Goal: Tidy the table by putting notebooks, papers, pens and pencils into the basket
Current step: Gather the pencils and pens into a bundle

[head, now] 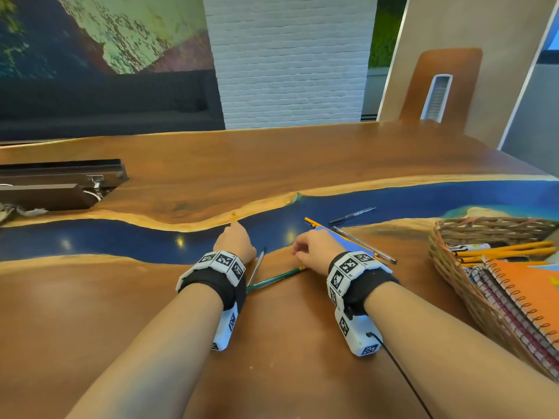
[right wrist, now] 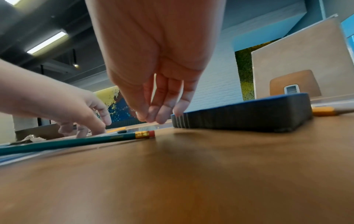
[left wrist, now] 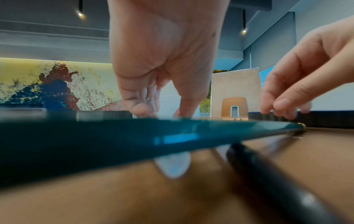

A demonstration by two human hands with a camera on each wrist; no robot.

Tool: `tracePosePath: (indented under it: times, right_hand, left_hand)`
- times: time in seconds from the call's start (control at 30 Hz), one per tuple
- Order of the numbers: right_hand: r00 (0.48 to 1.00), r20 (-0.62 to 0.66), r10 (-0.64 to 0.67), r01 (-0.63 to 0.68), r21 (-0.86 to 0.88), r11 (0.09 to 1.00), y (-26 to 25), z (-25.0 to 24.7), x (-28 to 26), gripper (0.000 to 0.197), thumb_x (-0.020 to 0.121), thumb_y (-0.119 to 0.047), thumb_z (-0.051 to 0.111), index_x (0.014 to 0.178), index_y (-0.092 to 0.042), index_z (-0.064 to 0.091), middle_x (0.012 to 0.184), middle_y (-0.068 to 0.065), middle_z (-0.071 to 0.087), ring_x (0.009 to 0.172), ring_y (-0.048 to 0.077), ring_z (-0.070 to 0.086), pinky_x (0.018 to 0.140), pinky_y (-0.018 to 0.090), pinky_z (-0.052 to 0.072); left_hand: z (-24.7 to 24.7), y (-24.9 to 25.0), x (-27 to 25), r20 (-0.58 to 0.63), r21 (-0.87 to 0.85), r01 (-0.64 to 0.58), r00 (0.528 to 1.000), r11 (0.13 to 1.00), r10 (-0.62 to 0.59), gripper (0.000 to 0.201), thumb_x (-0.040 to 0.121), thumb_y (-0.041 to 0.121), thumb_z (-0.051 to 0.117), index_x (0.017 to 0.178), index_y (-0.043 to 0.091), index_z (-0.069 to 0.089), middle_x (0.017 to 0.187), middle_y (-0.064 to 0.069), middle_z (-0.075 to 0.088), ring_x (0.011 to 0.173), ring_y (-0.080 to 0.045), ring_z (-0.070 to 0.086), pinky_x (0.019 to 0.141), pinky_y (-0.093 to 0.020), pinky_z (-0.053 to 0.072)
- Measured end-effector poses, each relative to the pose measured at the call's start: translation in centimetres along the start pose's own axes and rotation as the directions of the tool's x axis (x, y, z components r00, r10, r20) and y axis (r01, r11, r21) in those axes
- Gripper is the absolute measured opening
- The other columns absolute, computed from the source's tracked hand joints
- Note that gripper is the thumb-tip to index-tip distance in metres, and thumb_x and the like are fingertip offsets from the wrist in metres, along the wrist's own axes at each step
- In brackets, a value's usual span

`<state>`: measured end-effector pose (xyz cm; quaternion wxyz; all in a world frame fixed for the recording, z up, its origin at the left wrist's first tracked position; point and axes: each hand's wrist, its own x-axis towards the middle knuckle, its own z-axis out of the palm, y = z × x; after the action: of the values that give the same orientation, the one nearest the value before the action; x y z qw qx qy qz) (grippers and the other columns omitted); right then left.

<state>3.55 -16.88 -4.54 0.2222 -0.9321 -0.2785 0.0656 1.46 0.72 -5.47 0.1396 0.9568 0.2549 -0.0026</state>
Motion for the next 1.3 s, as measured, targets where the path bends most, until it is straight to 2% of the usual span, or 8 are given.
tracePosePath:
  times: [0.23, 0.4, 0.67, 0.8, 0.9, 1.0, 1.13, 1.3]
  right_hand:
    - [0.997, -0.022, -0.071, 0.071, -0.020, 0.997, -0.8, -0.7, 0.3, 0.038, 0.090, -0.009, 0.053, 0.128, -0.013, 0.054, 0.117, 0.009, 0.052, 0.107, 0.023, 0.052, 0.089, 0.027, 0.040]
    - [0.988, -0.148, -0.052, 0.065, 0.085, 0.994, -1.6, -2.9, -0.4, 0.057, 0.088, -0.019, 0.062, 0.140, -0.014, 0.038, 0.125, 0.008, 0.042, 0.113, 0.023, 0.047, 0.093, 0.032, 0.040]
    - [0.892, -0.452, 0.027, 0.106, 0.266, 0.958, -1.3, -8.2, -4.0, 0.013, 0.093, -0.011, 0.043, 0.089, -0.004, 0.054, 0.080, 0.019, 0.057, 0.072, 0.030, 0.051, 0.060, 0.032, 0.036]
    - [0.821, -0.541, 0.183, 0.024, 0.352, 0.936, 2.1, -11.3, -6.4, 0.022, 0.094, -0.019, 0.044, 0.093, -0.002, 0.059, 0.086, 0.017, 0.064, 0.081, 0.032, 0.063, 0.072, 0.037, 0.050]
    - [0.786, -0.529, 0.320, -0.063, 0.447, 0.893, 5.8, -13.4, -8.2, 0.024, 0.095, -0.021, 0.045, 0.083, -0.002, 0.055, 0.075, 0.015, 0.064, 0.054, 0.014, 0.064, 0.061, 0.033, 0.054]
    - [0.741, -0.453, 0.495, -0.172, 0.585, 0.793, 9.4, -15.0, -10.5, 0.027, 0.096, -0.019, 0.045, 0.074, -0.005, 0.052, 0.063, 0.010, 0.062, 0.037, 0.004, 0.057, 0.052, 0.024, 0.053]
    - [0.685, -0.378, 0.623, -0.186, 0.737, 0.650, 13.3, -16.4, -12.4, 0.033, 0.094, -0.016, 0.048, 0.064, -0.005, 0.054, 0.066, 0.016, 0.063, 0.064, 0.030, 0.066, 0.072, 0.039, 0.058]
    - [0.631, -0.238, 0.738, -0.179, 0.881, 0.437, 16.5, -17.5, -13.3, 0.028, 0.092, -0.008, 0.048, 0.067, 0.002, 0.054, 0.073, 0.019, 0.063, 0.066, 0.029, 0.065, 0.071, 0.037, 0.056]
  left_hand:
    - [-1.4, 1.4, -1.1, -0.095, -0.042, -0.112, 0.990, 0.993, 0.108, 0.017, 0.090, 0.013, 0.054, 0.104, 0.004, 0.047, 0.093, -0.011, 0.056, 0.078, -0.028, 0.055, 0.061, -0.033, 0.040]
    - [-5.1, 4.8, -3.6, -0.326, -0.209, -0.401, 0.888, 0.892, 0.323, 0.012, 0.087, 0.005, 0.054, 0.097, 0.002, 0.060, 0.096, -0.013, 0.062, 0.087, -0.030, 0.058, 0.070, -0.032, 0.043]
    - [-8.6, 12.7, -8.8, -0.520, -0.456, -0.715, 0.697, 0.530, 0.493, 0.018, 0.084, 0.015, 0.069, 0.099, 0.007, 0.063, 0.086, 0.002, 0.060, 0.078, -0.011, 0.053, 0.064, -0.007, 0.040]
    - [-7.1, 16.2, -9.6, -0.355, -0.425, -0.662, 0.749, 0.618, 0.559, 0.029, 0.096, 0.038, 0.048, 0.100, 0.012, 0.061, 0.092, 0.000, 0.061, 0.087, -0.016, 0.053, 0.072, -0.024, 0.037]
    - [-5.1, 18.5, -9.8, -0.126, -0.425, -0.598, 0.783, 0.679, 0.610, 0.027, 0.098, 0.042, 0.042, 0.098, 0.018, 0.053, 0.089, 0.000, 0.061, 0.084, -0.021, 0.056, 0.066, -0.030, 0.041]
    - [-3.0, 20.4, -10.9, 0.021, -0.535, -0.565, 0.734, 0.628, 0.679, 0.018, 0.095, 0.028, 0.052, 0.107, 0.016, 0.054, 0.094, -0.006, 0.065, 0.079, -0.020, 0.059, 0.068, -0.032, 0.050]
    - [-1.6, 23.6, -12.5, 0.064, -0.558, -0.589, 0.672, 0.585, 0.738, 0.022, 0.090, 0.020, 0.062, 0.111, 0.013, 0.058, 0.087, -0.002, 0.062, 0.079, -0.017, 0.060, 0.072, -0.033, 0.054]
    - [-0.3, 27.7, -12.8, 0.062, -0.497, -0.667, 0.611, 0.555, 0.789, 0.027, 0.085, 0.011, 0.066, 0.112, 0.013, 0.062, 0.087, 0.002, 0.062, 0.074, -0.011, 0.057, 0.061, -0.020, 0.046]
